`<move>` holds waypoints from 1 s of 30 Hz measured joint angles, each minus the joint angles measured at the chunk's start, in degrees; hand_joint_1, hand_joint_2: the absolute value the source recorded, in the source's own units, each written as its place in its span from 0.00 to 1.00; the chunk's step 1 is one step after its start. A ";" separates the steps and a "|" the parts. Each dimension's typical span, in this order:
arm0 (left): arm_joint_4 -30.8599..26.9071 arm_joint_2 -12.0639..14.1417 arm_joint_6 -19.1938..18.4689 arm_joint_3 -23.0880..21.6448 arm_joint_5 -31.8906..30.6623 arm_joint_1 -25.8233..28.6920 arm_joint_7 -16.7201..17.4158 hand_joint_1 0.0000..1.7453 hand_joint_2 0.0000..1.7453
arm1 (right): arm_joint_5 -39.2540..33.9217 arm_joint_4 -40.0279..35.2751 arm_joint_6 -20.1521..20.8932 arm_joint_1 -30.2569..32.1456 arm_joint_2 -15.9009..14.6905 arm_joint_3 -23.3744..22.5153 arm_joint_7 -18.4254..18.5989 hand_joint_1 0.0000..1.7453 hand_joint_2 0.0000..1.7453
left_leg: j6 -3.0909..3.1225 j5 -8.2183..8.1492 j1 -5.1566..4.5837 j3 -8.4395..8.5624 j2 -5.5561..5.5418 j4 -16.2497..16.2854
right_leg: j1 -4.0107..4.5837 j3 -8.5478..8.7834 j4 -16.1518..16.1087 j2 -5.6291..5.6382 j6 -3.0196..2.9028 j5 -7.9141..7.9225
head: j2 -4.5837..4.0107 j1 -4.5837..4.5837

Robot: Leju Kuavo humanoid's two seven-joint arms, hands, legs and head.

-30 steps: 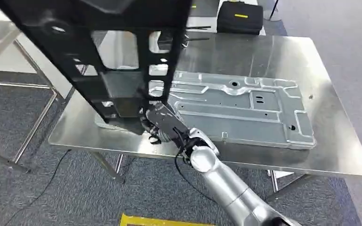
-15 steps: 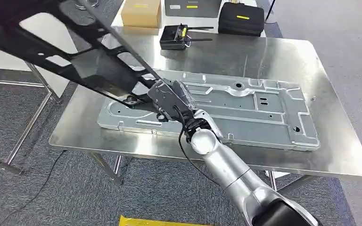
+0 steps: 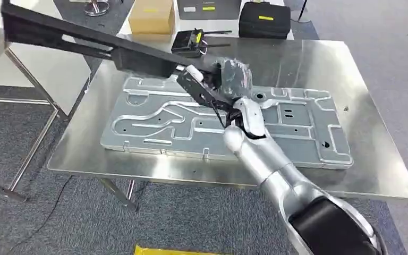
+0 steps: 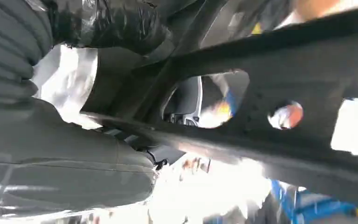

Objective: Take the parts from the cabinet and place them on the table.

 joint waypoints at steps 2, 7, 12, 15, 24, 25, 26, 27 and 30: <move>0.00 -0.02 0.00 -0.75 0.04 -0.15 0.26 0.00 1.00 | 3.74 2.99 -1.07 -0.63 -0.20 -0.92 1.31 1.00 1.00 | -0.32 -2.78 0.01 -4.16 0.01 8.06 | 0.22 0.08 0.04 0.04 -0.18 -0.13 | 0.00 0.00; 0.00 -0.07 0.13 -1.80 0.63 -0.37 0.57 0.00 1.00 | 8.96 7.70 -2.07 -1.08 -0.81 -2.95 3.41 1.00 1.00 | -0.08 6.40 0.05 1.58 0.00 -6.51 | 0.11 0.36 1.34 0.55 0.45 -1.27 | 0.00 0.00; 0.00 -0.13 0.13 -2.87 1.09 -0.71 0.76 0.00 1.00 | 17.05 11.07 -4.47 -1.89 -1.96 -4.48 7.18 1.00 1.00 | 1.46 5.74 -0.09 2.47 -0.42 -7.72 | 0.61 0.07 1.47 0.62 1.81 -1.38 | 0.00 0.00; 0.02 -0.20 0.17 -3.63 1.31 -0.88 0.81 0.00 1.00 | 21.82 12.68 -6.35 -2.00 -3.10 -5.14 9.13 1.00 1.00 | 2.32 5.98 0.09 2.84 -0.23 -8.27 | 0.13 -3.16 8.35 0.41 2.91 -5.52 | 0.00 0.04; 0.00 -0.46 1.03 -5.34 1.24 -1.58 0.24 0.00 1.00 | 34.38 15.94 -7.91 -1.65 -4.98 -5.20 15.96 1.00 1.00 | 1.47 5.44 -0.13 3.06 -0.29 -8.06 | -0.21 -1.23 1.16 -0.19 2.80 -0.05 | 0.00 -0.04; 0.00 -0.46 1.29 -5.53 1.25 -1.69 0.22 0.00 1.00 | 35.73 16.16 -7.95 -1.52 -4.98 -5.20 16.63 1.00 1.00 | 1.20 5.55 -0.10 3.11 -0.28 -8.30 | -0.16 -1.31 1.21 -0.13 2.64 -0.09 | 0.00 0.02; 0.00 -0.50 1.44 -5.80 1.22 -1.71 0.22 0.00 1.00 | 37.33 16.53 -7.86 -1.40 -5.23 -5.20 17.44 1.00 1.00 | 0.92 5.61 -0.10 3.22 -0.28 -8.59 | -0.05 -1.29 1.30 -0.07 2.37 -0.16 | 0.00 0.00; 0.02 -0.59 1.62 -6.15 1.22 -1.78 0.22 0.00 1.00 | 38.18 16.86 -7.82 -1.35 -5.49 -5.20 17.92 1.00 1.00 | 0.49 5.63 -0.13 3.37 -0.27 -8.78 | -0.01 -1.23 1.07 -0.03 1.93 -0.03 | 0.00 0.04; 0.02 -0.61 2.38 -6.56 1.27 -1.98 0.22 0.00 1.00 | 39.24 17.56 -7.65 -1.30 -5.57 -5.20 18.44 0.00 0.00 | 0.21 1.62 0.01 1.03 -0.28 -3.07 | -0.48 -0.59 0.18 -0.02 0.49 0.38 | 0.00 -0.11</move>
